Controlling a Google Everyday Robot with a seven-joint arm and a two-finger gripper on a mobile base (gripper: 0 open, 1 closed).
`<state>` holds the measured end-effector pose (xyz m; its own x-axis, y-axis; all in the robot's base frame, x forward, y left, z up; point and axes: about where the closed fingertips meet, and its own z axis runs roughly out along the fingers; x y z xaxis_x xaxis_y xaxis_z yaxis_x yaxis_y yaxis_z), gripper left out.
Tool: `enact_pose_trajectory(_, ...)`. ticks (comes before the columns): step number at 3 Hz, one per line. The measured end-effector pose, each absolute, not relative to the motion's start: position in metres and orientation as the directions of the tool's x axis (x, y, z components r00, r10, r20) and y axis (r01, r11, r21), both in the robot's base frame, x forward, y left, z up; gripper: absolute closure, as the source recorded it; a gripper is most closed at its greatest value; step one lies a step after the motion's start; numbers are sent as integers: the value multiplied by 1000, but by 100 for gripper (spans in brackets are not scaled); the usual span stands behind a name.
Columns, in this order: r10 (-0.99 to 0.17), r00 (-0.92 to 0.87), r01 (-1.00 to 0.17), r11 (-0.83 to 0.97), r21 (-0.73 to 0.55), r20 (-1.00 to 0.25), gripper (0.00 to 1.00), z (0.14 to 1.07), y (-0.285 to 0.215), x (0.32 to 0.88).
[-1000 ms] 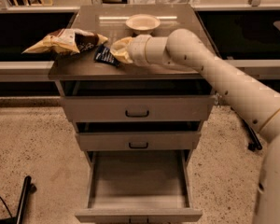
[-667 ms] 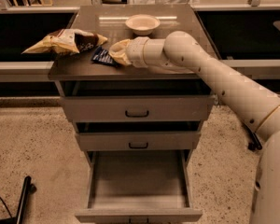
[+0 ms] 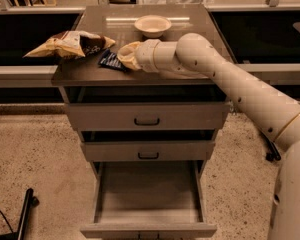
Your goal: Pick rxbar blueberry from bottom drawer and place on counter
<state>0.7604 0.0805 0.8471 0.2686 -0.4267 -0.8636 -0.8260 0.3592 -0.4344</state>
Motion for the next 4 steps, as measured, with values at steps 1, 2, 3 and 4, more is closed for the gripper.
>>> enact_pose_trajectory(1, -427, 269, -826, 359, -434, -864, 15, 847, 81, 760)
enact_pose_trajectory(2, -407, 258, -842, 351, -411, -876, 0, 848, 74, 761)
enact_pose_trajectory(3, -372, 229, -850, 374, -370, -900, 0, 857, 54, 762)
enact_pose_trajectory(4, -378, 236, -848, 370, -379, -895, 0, 860, 53, 760)
